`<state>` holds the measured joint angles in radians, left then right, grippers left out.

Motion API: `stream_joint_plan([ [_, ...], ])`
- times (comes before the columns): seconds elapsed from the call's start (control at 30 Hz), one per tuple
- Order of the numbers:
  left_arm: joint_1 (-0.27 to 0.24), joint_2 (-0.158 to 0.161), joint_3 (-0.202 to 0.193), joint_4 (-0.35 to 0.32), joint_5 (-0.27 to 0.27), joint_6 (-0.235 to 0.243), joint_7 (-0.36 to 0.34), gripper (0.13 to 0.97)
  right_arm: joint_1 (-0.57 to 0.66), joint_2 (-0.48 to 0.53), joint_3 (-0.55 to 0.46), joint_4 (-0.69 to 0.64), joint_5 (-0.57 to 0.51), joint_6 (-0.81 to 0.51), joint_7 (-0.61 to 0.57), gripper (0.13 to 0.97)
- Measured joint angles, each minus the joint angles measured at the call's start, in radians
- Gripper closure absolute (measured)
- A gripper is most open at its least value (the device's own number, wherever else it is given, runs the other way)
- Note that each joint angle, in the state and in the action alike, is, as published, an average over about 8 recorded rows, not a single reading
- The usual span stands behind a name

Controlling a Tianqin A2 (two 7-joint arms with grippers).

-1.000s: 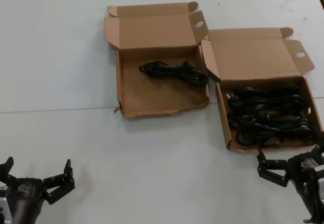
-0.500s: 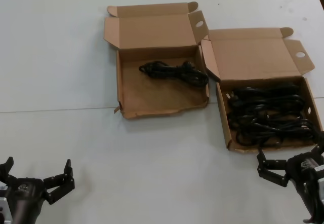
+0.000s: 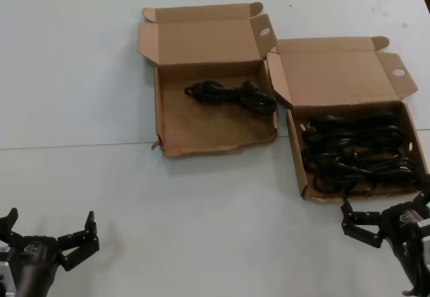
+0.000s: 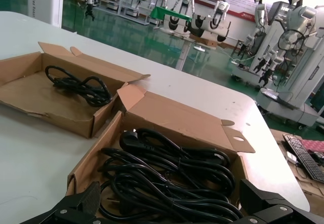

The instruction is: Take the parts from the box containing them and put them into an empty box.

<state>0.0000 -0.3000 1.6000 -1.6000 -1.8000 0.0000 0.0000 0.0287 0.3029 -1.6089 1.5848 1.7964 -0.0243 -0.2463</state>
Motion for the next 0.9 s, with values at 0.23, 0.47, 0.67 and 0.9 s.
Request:
stream_joint_plan([
  [0.23,0.0,0.0,0.0,0.0,0.0,0.0,0.0,0.132,0.0,0.0,0.0,0.0,0.0,0.0,0.0,0.129],
  [0.47,0.0,0.0,0.0,0.0,0.0,0.0,0.0,0.132,0.0,0.0,0.0,0.0,0.0,0.0,0.0,0.129],
  [0.67,0.0,0.0,0.0,0.0,0.0,0.0,0.0,0.132,0.0,0.0,0.0,0.0,0.0,0.0,0.0,0.129],
  [0.9,0.0,0.0,0.0,0.0,0.0,0.0,0.0,0.132,0.0,0.0,0.0,0.0,0.0,0.0,0.0,0.129],
])
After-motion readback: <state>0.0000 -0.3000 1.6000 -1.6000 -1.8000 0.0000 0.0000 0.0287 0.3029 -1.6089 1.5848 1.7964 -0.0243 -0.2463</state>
